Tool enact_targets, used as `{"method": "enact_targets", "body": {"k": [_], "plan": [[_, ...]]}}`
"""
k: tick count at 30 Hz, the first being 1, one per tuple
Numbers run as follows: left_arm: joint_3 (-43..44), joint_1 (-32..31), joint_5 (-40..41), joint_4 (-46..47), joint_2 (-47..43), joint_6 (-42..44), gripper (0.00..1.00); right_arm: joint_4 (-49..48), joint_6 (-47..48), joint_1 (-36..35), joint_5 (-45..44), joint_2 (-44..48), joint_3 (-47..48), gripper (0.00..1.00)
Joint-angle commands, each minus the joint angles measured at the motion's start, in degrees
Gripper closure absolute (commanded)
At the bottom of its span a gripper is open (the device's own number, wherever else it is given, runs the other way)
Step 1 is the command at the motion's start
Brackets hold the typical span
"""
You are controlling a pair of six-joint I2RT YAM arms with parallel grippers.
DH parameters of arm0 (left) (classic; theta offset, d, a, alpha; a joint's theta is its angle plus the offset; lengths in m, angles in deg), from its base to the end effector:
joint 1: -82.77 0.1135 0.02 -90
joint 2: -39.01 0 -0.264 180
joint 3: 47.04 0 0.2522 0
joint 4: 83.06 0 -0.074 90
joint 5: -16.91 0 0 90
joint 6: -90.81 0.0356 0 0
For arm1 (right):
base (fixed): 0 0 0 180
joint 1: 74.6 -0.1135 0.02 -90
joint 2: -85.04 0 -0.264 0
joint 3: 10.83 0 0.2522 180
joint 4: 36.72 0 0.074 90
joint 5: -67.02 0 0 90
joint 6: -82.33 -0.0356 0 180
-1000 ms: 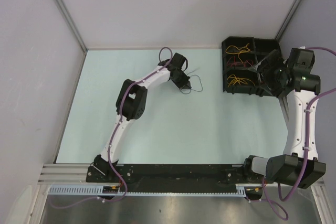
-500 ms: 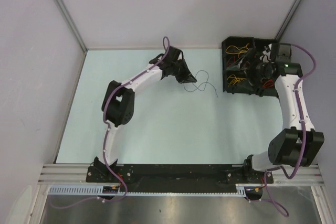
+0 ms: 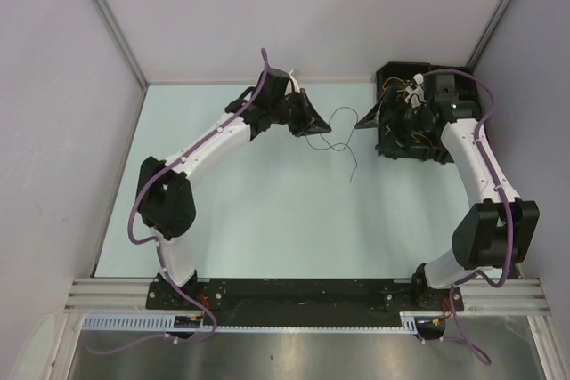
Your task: Untangle the cables
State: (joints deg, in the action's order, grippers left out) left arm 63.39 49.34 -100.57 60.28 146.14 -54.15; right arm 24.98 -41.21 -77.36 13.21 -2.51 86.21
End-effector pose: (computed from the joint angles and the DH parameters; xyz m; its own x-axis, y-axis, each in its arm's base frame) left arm 0.3563 -0.2549 0.3222 -0.9270 -0.2584 -0.2718 0.0895 0.5512 -0.8295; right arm 0.3190 0.0364 0.3377 -0.8791 0.4041 -0.2529 0.1025 0.6784 0.7275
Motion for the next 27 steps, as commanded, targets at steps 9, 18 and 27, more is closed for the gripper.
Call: {"method": "enact_targets", "body": {"k": [9,18,27], "plan": [[-4.7,-1.9,0.3,1.9,-7.8,-0.6,1.0,-4.5,2.2,-6.2,5.2,-2.8,-1.3,0.15],[-4.7,-2.7,1.4,2.1,-8.7,-1.0,1.0,-5.0,0.8,-6.4,5.5,-1.8,-3.3,0.4],[-5.9,-3.7,1.9,4.0,-8.9,-1.6,1.0,-5.8,-1.1,-8.1,5.9,-0.4,-5.7,0.52]]}}
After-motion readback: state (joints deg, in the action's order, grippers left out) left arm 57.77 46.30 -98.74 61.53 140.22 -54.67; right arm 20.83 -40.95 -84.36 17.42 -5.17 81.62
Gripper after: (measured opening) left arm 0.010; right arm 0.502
